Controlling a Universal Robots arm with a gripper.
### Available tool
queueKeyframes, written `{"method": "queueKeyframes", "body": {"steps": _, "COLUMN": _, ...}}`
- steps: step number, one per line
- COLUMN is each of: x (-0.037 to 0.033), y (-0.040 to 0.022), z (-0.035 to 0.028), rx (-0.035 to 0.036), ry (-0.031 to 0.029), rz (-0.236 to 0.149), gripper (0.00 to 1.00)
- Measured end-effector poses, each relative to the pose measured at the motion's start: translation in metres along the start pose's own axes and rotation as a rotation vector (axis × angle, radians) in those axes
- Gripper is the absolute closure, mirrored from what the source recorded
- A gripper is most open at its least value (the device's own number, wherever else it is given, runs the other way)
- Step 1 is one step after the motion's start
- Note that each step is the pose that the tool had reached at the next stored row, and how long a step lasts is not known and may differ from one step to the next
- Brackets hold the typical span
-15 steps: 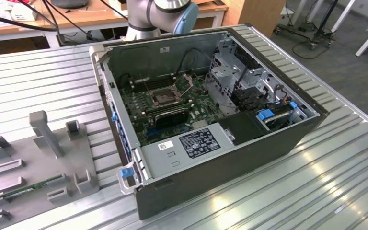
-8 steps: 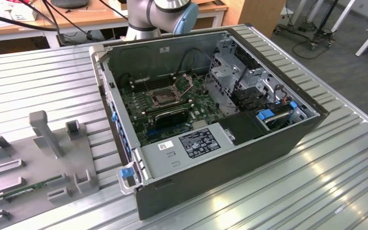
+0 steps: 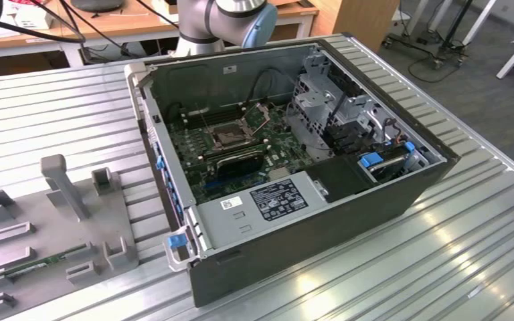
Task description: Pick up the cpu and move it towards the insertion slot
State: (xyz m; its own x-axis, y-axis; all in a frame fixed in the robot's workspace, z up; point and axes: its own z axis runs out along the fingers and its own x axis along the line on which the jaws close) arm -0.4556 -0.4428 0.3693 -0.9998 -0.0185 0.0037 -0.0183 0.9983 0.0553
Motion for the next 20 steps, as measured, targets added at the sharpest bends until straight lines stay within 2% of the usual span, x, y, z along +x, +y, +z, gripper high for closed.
{"method": "queueKeyframes", "body": {"steps": 9, "x": -0.0017, "y": -0.0001, "z": -0.0002, "rx": 0.0001, "ry": 0.0002, "rz": 0.000, "gripper": 0.45}}
{"method": "queueKeyframes", "body": {"steps": 16, "x": -0.0078, "y": -0.0002, "z": -0.0001, "rx": 0.0000, "ry": 0.0001, "rz": 0.000, "gripper": 0.45}}
{"method": "queueKeyframes", "body": {"steps": 20, "x": -0.0140, "y": -0.0003, "z": -0.0002, "rx": 0.0001, "ry": 0.0001, "rz": 0.000, "gripper": 0.45}}
